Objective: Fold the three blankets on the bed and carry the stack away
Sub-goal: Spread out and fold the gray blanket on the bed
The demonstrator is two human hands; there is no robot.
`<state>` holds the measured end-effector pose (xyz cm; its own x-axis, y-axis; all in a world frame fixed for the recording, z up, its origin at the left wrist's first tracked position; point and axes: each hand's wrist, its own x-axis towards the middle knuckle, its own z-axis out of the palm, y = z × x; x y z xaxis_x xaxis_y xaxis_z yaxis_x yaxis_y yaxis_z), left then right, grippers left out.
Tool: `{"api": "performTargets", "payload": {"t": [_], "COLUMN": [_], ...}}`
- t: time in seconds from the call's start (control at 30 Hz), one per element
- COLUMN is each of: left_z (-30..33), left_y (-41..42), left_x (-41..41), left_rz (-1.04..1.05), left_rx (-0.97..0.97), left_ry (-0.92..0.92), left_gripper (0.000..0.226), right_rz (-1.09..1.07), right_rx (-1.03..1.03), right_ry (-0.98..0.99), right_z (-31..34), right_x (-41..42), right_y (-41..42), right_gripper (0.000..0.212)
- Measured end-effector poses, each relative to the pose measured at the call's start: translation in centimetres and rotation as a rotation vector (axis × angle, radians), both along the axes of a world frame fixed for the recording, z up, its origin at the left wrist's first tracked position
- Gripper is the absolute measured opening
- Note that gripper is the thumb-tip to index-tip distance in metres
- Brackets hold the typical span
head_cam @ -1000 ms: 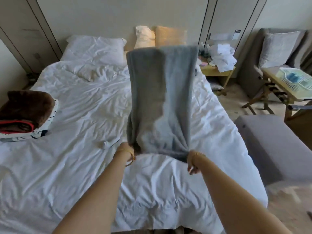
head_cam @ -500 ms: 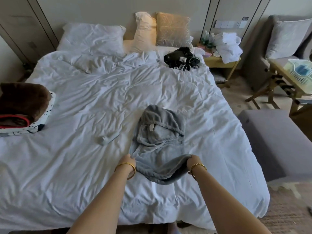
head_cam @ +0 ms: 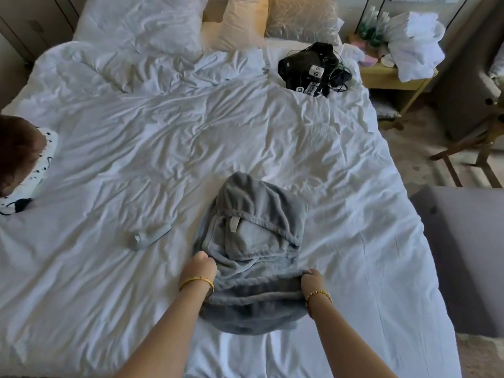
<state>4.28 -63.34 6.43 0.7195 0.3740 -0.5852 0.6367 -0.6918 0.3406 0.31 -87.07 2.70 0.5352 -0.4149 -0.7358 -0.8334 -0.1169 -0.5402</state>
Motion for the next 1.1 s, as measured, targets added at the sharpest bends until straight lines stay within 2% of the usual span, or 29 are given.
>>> {"api": "performTargets", "payload": {"t": [0.13, 0.27, 0.4, 0.47, 0.53, 0.67, 0.73, 0.8, 0.87, 0.93, 1.0, 1.1], "left_z": [-3.8, -7.7, -11.5, -12.8, -13.5, -13.5, -13.5, -14.1, -14.6, -15.0, -14.4, -10.9], "left_y": [-0.6, 0.4, 1.4, 1.6, 1.9, 3.2, 3.2, 3.0, 2.9, 3.0, 3.0, 2.4], "left_x": [3.0, 5.9, 8.4, 9.1, 9.5, 10.3, 10.9, 11.4, 11.8, 11.9, 12.1, 14.5], "left_rz": [-0.111, 0.006, 0.110, 0.089, 0.056, 0.330, 0.387, 0.346, 0.336, 0.234, 0.034, 0.000], "left_rx": [0.063, 0.022, -0.147, -0.199, -0.140, 0.048, 0.072, 0.007, -0.152, -0.208, -0.180, -0.214], "left_ry": [0.085, 0.107, 0.100, 0.125, 0.092, -0.107, -0.075, 0.020, 0.090, 0.213, 0.327, 0.230], "left_gripper": [0.044, 0.052, 0.059, 0.051, 0.030, 0.025, 0.025, 0.030, 0.050, 0.067, 0.059, 0.050], "right_rz": [0.118, 0.115, 0.098, 0.073, 0.041, 0.048, 0.021, -0.018, 0.002, 0.036, 0.090, 0.130], "right_rx": [-0.086, -0.144, -0.130, -0.107, -0.088, -0.099, -0.106, -0.115, -0.121, -0.112, -0.110, -0.081], "right_ry": [0.120, 0.187, 0.185, 0.168, 0.190, 0.211, 0.180, 0.184, 0.223, 0.239, 0.236, 0.090], "right_z": [-3.7, -7.1, -10.4, -11.7, -12.2, -12.3, -12.4, -12.6, -12.6, -12.2, -11.2, -7.9], "right_x": [2.6, 4.5, 6.5, 7.1, 7.2, 7.0, 7.2, 7.4, 7.6, 7.8, 8.5, 11.9], "right_y": [-0.6, -0.5, -0.3, -0.2, 0.1, 1.0, 1.5, 1.8, 2.0, 2.1, 2.3, 3.0], "right_gripper": [0.034, 0.051, 0.044, 0.036, 0.031, 0.029, 0.027, 0.025, 0.024, 0.027, 0.031, 0.032]}}
